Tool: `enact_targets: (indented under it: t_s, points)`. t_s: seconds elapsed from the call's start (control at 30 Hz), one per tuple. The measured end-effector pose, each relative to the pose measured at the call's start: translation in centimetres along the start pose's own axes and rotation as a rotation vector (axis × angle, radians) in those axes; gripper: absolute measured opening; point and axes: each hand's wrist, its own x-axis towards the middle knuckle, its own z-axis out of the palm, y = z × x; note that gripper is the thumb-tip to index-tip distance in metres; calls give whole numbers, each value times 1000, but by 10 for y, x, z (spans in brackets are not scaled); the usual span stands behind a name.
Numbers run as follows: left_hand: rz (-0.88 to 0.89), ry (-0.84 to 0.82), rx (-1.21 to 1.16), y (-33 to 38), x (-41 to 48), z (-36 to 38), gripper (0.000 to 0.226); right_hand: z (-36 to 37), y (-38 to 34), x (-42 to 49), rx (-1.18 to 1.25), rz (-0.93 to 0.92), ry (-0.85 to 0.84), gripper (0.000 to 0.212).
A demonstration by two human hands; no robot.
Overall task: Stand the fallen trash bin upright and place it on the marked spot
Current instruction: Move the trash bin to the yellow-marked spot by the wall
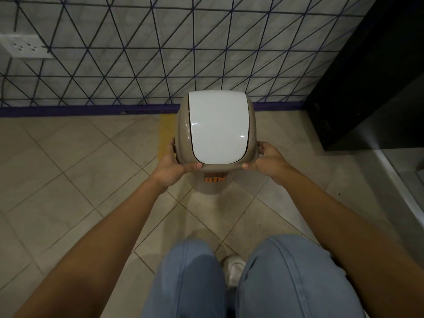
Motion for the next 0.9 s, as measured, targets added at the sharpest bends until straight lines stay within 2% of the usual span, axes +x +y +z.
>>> enact_targets:
  t_s: [0.27, 0.53, 0.7, 0.9]
  points:
    - [10, 16, 33, 10, 18, -1, 100, -1, -12, 15, -7, -32, 26, 84]
    - [18, 44, 63, 13, 28, -3, 105, -6, -19, 26, -15, -58, 21, 99]
    - [21, 114, 104, 17, 39, -7, 106, 1, -21, 34, 33, -117, 36, 94]
    - [30, 123, 144, 20, 49, -7, 105, -2, -26, 49, 3, -147, 46, 89]
